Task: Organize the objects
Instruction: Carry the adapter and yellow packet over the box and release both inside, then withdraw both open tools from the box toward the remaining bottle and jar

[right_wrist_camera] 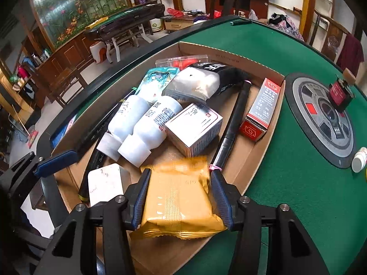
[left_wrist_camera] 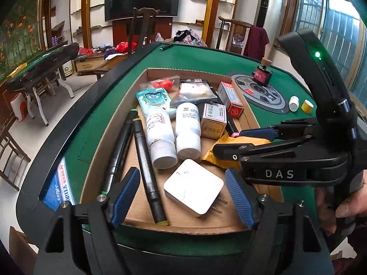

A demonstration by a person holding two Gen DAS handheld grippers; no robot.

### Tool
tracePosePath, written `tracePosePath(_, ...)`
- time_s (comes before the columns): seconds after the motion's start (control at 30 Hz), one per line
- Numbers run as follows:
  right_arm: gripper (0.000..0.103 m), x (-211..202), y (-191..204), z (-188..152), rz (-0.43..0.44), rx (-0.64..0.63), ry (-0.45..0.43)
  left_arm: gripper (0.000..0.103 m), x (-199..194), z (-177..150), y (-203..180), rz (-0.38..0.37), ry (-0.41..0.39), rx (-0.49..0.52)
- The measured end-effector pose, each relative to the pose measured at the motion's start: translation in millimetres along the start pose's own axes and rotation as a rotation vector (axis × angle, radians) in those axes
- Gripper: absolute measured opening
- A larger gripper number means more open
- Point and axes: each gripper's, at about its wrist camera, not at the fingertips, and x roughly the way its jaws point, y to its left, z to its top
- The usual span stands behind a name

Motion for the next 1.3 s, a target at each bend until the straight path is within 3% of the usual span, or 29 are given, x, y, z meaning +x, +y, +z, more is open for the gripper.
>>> tracePosePath(0.13,0.064,-4,3,4,-0.006,0.008,-0.015,0.080,-7,2,-1,0.013,-0.017,-0.004)
tracePosePath(0.3,0.080,-18,4,0,0.006,0.013,-0.051,0.085,-15,6,-3,0.061,-0.045,0.000)
tracePosePath(0.43,0.080,-27,-1,-7,0.027,0.027,-0.070,0.086,-20,6,-1,0.093,-0.057,-0.008)
tracePosePath(0.6,0.083,-41,-8,-18,0.222,0.089,-0.101,0.086,-26,7,2,0.135,-0.065,-0.014)
tracePosePath(0.77,0.086,-19,-13,-24,0.358,0.169,-0.006,0.087,-30,6,-3,0.169,-0.075,0.004)
tracePosePath(1.1,0.087,-33,-19,-33,0.359,0.200,-0.079,0.087,-29,7,-20,0.201,-0.058,0.031)
tracePosePath(1.3,0.088,-43,-45,-41,0.331,0.237,-0.122,0.087,-25,10,-38,0.210,-0.049,0.065)
